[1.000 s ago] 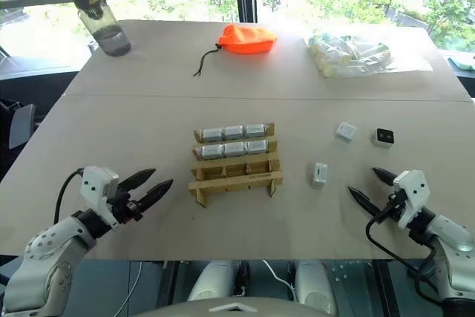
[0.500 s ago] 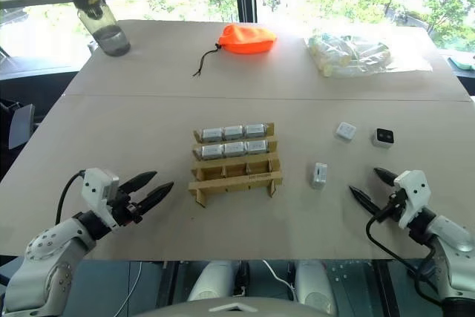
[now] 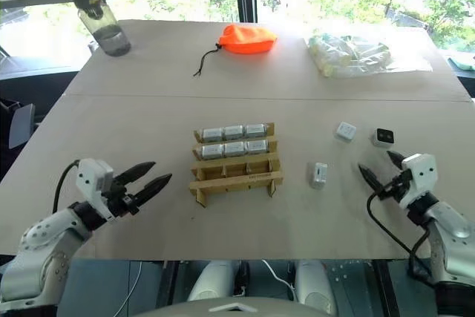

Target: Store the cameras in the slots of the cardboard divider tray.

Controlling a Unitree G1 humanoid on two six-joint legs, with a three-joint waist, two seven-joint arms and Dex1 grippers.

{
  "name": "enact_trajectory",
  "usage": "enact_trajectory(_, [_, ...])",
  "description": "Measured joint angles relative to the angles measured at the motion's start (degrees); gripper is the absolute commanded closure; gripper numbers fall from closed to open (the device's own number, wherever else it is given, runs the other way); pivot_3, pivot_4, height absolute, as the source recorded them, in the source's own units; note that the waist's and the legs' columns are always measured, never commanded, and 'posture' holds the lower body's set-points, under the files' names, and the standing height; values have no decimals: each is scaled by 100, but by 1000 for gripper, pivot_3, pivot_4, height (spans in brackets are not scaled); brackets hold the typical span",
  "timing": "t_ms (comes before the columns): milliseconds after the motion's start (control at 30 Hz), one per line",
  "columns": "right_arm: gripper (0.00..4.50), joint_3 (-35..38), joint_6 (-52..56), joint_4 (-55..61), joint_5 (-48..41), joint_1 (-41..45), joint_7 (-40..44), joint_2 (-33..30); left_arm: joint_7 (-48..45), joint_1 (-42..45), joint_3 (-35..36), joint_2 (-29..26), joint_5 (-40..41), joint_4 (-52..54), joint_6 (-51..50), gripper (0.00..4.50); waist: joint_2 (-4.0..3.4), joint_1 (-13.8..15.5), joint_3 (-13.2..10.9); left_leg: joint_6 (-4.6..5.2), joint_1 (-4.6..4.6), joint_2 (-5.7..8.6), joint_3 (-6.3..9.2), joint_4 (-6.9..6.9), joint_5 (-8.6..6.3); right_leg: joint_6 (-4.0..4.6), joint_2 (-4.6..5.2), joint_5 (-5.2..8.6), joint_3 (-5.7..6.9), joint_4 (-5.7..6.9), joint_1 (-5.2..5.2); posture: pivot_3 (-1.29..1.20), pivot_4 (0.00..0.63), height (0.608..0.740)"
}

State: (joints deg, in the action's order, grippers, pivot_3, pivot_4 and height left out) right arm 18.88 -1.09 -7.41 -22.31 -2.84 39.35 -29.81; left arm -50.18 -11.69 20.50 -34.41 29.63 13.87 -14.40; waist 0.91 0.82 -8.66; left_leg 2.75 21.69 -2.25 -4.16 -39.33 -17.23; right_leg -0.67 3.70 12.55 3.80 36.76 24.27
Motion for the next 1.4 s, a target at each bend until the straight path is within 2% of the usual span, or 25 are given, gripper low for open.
enact_trajectory(167, [40, 60, 299, -230, 147, 378, -893, 339, -654, 264, 25, -413, 432, 119, -33, 1533, -1, -13, -1, -3, 2, -1, -2, 1, 2, -18, -3, -11, -1, 0, 2, 0, 150, 726])
enact_trajectory(333, [40, -70, 477, -716, 436, 1225, -1640, 600, -925, 1254, -4, -1022, 1360, 857, -737, 1533, -7, -19, -3, -16, -2, 4, -9, -5, 10, -19, -1, -12, -6, 3, 0, 0, 150, 726])
enact_trajectory(500, [40, -101, 655, -1061, 645, 1783, -2144, 720, -1148, 1518, -210, -1405, 1684, 1157, -1242, 1533, -8, -55, -4, -30, 9, 1, -4, 5, 17, -21, -12, -13, -8, 1, 10, 0, 150, 726])
enact_trajectory(867, [40, -102, 849, -1102, 696, 1834, -2365, 807, -1380, 1491, -202, -1763, 1784, 1249, -1557, 1533, -11, -88, -5, -32, 14, 3, -8, 9, 17, -24, -11, -12, -9, 3, 20, 0, 150, 726])
enact_trajectory(967, [856, -99, 855, -1057, 669, 1817, -2360, 843, -1377, 1495, -202, -1734, 1780, 1248, -1533, 1533, -11, -103, -6, -33, 12, 2, -8, 9, 18, -23, -13, -12, -11, 5, 20, 0, 150, 726])
enact_trajectory(1033, [1826, -99, 856, -964, 643, 1748, -2340, 878, -1361, 1503, -202, -1638, 1776, 1232, -1501, 1533, -11, -113, -5, -34, 13, 2, -9, 9, 18, -23, -13, -12, -13, 4, 20, 0, 150, 726])
enact_trajectory(1067, [2479, -100, 855, -915, 638, 1719, -2335, 901, -1344, 1504, -202, -1601, 1770, 1212, -1497, 1533, -11, -124, -5, -34, 14, 2, -10, 9, 18, -24, -13, -12, -14, 4, 20, 0, 150, 726])
enact_trajectory(1333, [2489, -93, 844, -802, 639, 1628, -2346, 935, -1244, 1505, -200, -1448, 1771, 1188, -1486, 1533, -11, -131, -5, -34, 13, 2, -9, 9, 18, -24, -12, -12, -13, 4, 20, 0, 150, 726])
enact_trajectory(1400, [2489, -232, 829, -551, 640, 1476, -2051, 808, -1083, 1573, -175, -1401, 1898, 1152, -1622, 1533, -15, -131, -8, -33, 14, 2, -11, 9, 18, -24, -11, -12, -16, 4, 21, 0, 150, 726])
